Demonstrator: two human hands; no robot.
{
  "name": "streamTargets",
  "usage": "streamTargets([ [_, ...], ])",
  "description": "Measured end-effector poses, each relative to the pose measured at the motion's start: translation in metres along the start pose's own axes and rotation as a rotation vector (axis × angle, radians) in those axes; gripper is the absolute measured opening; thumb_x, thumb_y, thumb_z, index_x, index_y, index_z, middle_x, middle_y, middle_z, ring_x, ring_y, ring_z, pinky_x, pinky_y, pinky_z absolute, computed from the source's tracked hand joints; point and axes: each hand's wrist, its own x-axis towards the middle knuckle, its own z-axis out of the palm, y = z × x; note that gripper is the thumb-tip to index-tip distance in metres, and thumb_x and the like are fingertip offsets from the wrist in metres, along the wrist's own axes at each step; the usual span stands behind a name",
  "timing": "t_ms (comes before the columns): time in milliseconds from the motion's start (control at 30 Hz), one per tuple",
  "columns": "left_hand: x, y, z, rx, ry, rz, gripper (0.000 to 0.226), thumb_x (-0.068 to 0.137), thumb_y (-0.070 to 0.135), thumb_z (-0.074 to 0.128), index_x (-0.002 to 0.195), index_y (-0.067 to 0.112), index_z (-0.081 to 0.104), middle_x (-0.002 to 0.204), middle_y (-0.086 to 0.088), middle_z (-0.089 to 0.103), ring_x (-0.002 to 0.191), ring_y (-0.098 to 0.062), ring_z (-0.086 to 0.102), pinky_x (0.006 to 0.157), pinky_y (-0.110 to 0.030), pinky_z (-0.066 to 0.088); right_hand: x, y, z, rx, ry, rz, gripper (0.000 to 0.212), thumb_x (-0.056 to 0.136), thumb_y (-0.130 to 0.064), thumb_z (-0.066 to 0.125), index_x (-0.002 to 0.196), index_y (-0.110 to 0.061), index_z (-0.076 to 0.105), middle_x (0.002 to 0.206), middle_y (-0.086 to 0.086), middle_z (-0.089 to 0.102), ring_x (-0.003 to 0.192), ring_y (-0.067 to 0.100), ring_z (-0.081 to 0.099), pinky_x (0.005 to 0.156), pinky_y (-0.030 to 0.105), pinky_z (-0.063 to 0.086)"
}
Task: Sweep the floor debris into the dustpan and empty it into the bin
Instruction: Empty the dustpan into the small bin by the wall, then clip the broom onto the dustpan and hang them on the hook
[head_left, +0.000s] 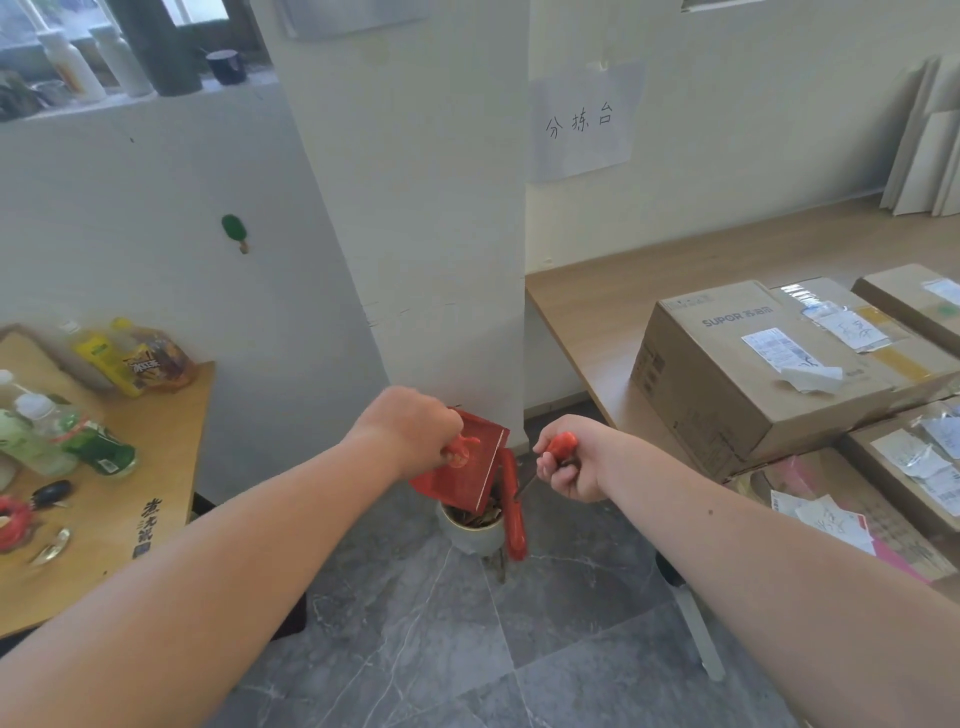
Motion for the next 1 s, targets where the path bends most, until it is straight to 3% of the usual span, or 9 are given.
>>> streamTargets([
  [167, -0.002, -0.036, 0.002, -0.16, 0.039, -0.25, 0.033, 0.092, 0.057, 0.055, 0.1, 0.028, 0.069, 0.107, 0.003, 0.073, 0.101, -0.026, 0.069, 0.07, -0.031, 0.043, -0.008, -0.015, 0.008, -0.114, -0.033, -0.027, 0.007, 0.086, -0.003, 0.046, 0.081, -0.008, 0.045, 0.066, 0.009, 0.052, 0.042, 0.009, 0.054, 0.033, 0.012, 0.034],
  [333, -0.006, -0.061, 0.004, -0.231, 0.104, -0.402, 0.034, 0.09, 0.063, 0.057, 0.086, 0.03, 0.063, 0.094, 0.007, 0.07, 0.088, -0.022, 0.067, 0.064, -0.03, 0.038, -0.02, -0.04, 0.03, -0.248, -0.098, -0.049, 0.006, 0.084, -0.006, 0.048, 0.081, -0.008, 0.043, 0.071, 0.011, 0.052, 0.04, 0.013, 0.054, 0.036, 0.013, 0.037],
  [533, -0.013, -0.073, 0.001, -0.325, 0.1, -0.504, 0.032, 0.091, 0.06, 0.063, 0.083, 0.029, 0.06, 0.085, 0.009, 0.061, 0.078, -0.018, 0.054, 0.065, -0.03, 0.038, -0.027, -0.068, 0.062, -0.348, -0.156, -0.118, 0.021, 0.078, -0.01, 0.055, 0.095, -0.006, 0.043, 0.079, 0.017, 0.057, 0.046, 0.019, 0.058, 0.039, 0.016, 0.041],
  [733, -0.022, -0.094, 0.006, -0.334, 0.136, -0.603, 0.032, 0.09, 0.061, 0.064, 0.085, 0.029, 0.061, 0.088, 0.007, 0.064, 0.086, -0.023, 0.064, 0.066, -0.032, 0.044, -0.035, -0.079, 0.098, -0.376, -0.251, -0.159, 0.03, 0.082, -0.017, 0.057, 0.109, -0.01, 0.045, 0.09, 0.015, 0.051, 0.053, 0.022, 0.059, 0.05, 0.022, 0.044],
  [867, -0.028, -0.111, 0.013, -0.348, 0.147, -0.694, 0.031, 0.09, 0.062, 0.06, 0.09, 0.031, 0.061, 0.096, 0.006, 0.068, 0.096, -0.024, 0.065, 0.073, -0.035, 0.044, -0.039, -0.087, 0.132, -0.49, -0.283, -0.209, 0.029, 0.086, -0.033, 0.056, 0.103, -0.01, 0.051, 0.082, 0.016, 0.055, 0.06, 0.027, 0.063, 0.052, 0.028, 0.048],
  [1000, -0.037, -0.134, 0.02, -0.341, 0.101, -0.816, 0.031, 0.091, 0.062, 0.057, 0.085, 0.031, 0.059, 0.087, 0.009, 0.061, 0.093, -0.022, 0.057, 0.077, -0.04, 0.03, -0.046, -0.095, 0.169, -0.618, -0.326, -0.336, 0.065, 0.092, -0.066, 0.043, 0.113, -0.006, 0.054, 0.105, 0.032, 0.062, 0.075, 0.038, 0.07, 0.06, 0.036, 0.057],
])
